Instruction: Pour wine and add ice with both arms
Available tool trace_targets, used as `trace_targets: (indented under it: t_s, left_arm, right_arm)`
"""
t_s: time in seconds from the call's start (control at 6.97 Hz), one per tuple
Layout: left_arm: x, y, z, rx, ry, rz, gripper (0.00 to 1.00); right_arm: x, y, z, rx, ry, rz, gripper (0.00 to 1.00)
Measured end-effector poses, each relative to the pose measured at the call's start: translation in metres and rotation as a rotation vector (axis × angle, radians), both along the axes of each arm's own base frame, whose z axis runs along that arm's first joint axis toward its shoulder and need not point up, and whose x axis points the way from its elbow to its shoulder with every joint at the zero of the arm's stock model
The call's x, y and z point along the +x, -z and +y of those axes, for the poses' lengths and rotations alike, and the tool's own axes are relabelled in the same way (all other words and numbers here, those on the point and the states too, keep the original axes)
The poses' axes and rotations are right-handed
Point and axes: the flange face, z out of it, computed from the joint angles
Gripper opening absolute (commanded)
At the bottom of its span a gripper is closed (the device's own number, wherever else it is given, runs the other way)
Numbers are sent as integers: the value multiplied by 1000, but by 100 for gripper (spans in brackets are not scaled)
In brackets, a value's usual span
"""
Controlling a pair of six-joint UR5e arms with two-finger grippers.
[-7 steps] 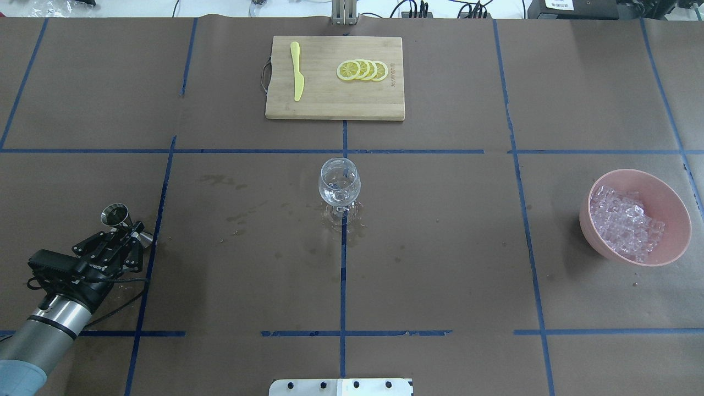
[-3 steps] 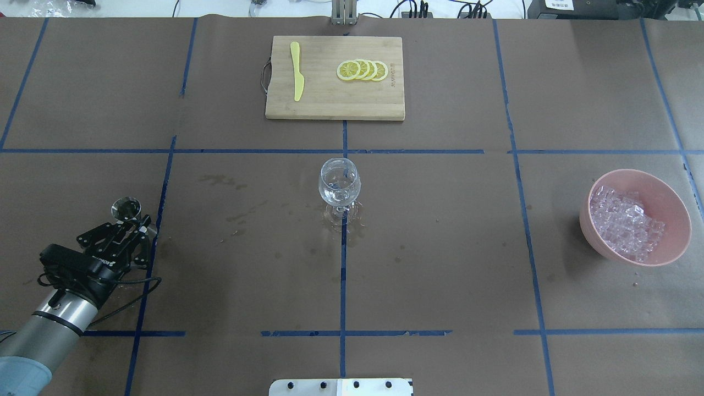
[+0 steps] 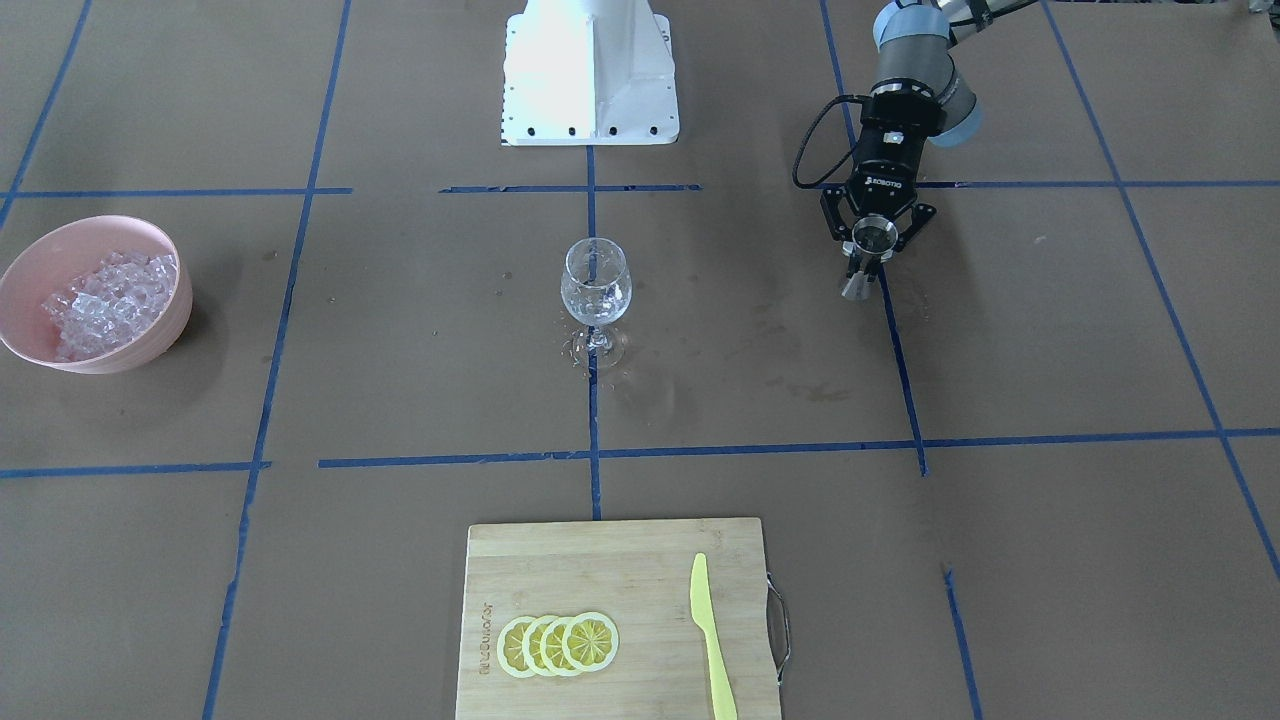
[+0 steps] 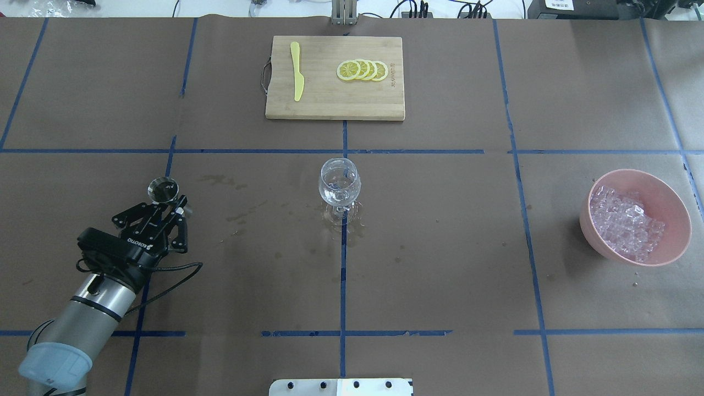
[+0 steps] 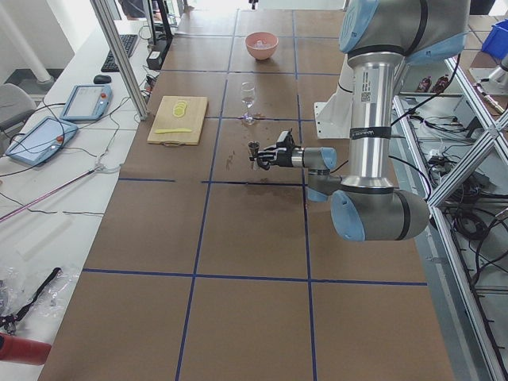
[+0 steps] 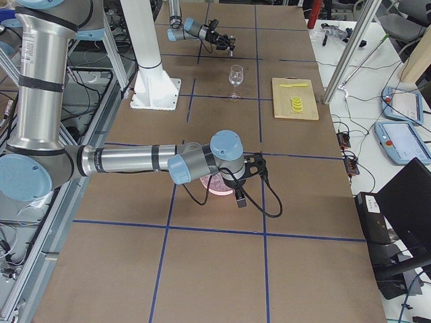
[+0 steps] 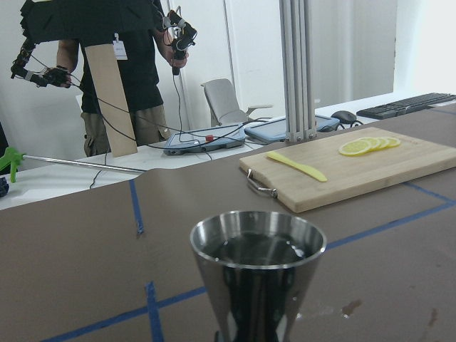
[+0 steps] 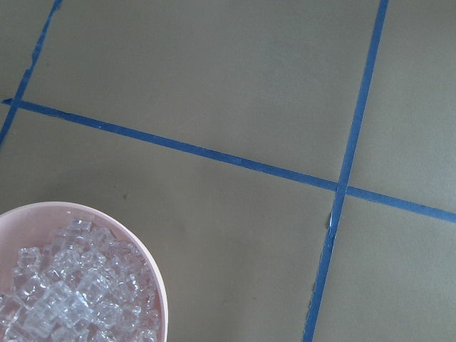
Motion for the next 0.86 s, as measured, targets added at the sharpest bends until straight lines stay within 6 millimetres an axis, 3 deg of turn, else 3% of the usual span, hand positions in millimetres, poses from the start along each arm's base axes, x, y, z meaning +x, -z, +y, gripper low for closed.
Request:
trace_targets:
  t_s: [0.43, 0.86]
  left_arm:
    - [31, 74, -34, 55, -18, -36, 0]
    - [57, 127, -44, 61, -23, -46, 0]
  right_arm:
    - [0, -1, 0, -2, 0, 0, 100]
    - [0, -3, 2, -6, 0, 0, 100]
